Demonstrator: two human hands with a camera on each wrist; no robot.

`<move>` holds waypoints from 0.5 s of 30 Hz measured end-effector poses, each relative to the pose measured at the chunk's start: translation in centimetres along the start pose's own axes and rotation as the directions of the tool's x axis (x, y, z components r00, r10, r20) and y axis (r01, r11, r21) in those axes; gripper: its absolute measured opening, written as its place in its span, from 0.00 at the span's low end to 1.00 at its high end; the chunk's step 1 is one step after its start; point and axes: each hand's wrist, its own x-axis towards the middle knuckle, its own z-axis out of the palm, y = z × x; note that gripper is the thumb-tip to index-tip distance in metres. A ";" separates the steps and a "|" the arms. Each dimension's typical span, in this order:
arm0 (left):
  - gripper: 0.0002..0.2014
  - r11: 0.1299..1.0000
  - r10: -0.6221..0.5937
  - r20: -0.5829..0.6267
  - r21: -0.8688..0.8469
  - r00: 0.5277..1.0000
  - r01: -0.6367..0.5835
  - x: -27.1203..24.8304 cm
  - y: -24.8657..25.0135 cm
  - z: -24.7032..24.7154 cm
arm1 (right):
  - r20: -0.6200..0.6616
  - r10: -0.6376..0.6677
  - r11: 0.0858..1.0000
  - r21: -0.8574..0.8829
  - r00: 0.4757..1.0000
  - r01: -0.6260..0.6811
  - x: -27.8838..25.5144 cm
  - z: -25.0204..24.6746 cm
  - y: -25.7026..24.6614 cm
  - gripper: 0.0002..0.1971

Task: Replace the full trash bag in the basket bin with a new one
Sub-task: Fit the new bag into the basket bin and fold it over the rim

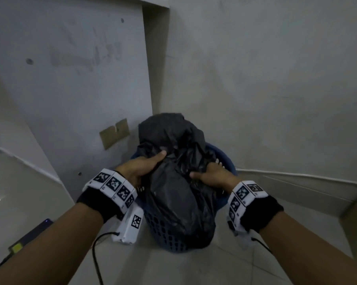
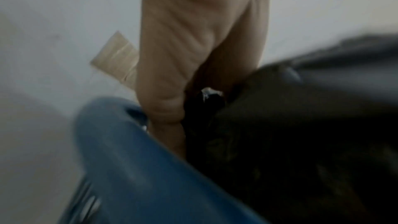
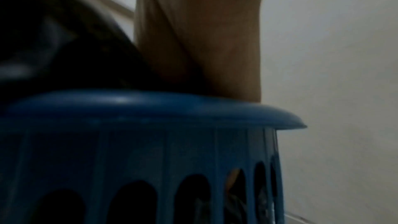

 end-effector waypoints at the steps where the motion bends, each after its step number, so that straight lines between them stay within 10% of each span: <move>1: 0.41 1.000 -0.011 0.008 -0.014 1.000 0.011 -0.3 0.2 -0.2 | -0.058 -0.008 1.000 -0.017 0.998 0.007 0.1 -0.2 0.1 0.31; 7: 0.25 0.947 0.037 -0.082 -0.316 0.996 -0.061 -0.3 0.3 -2.5 | -0.373 -0.006 0.945 0.301 0.928 0.128 0.0 -3.5 0.2 0.26; 15: 0.21 0.892 0.006 -0.066 -0.451 0.998 -0.036 -1.5 -2.2 -5.5 | -0.174 0.216 0.855 0.509 0.961 -0.100 -2.2 -6.0 4.0 0.27</move>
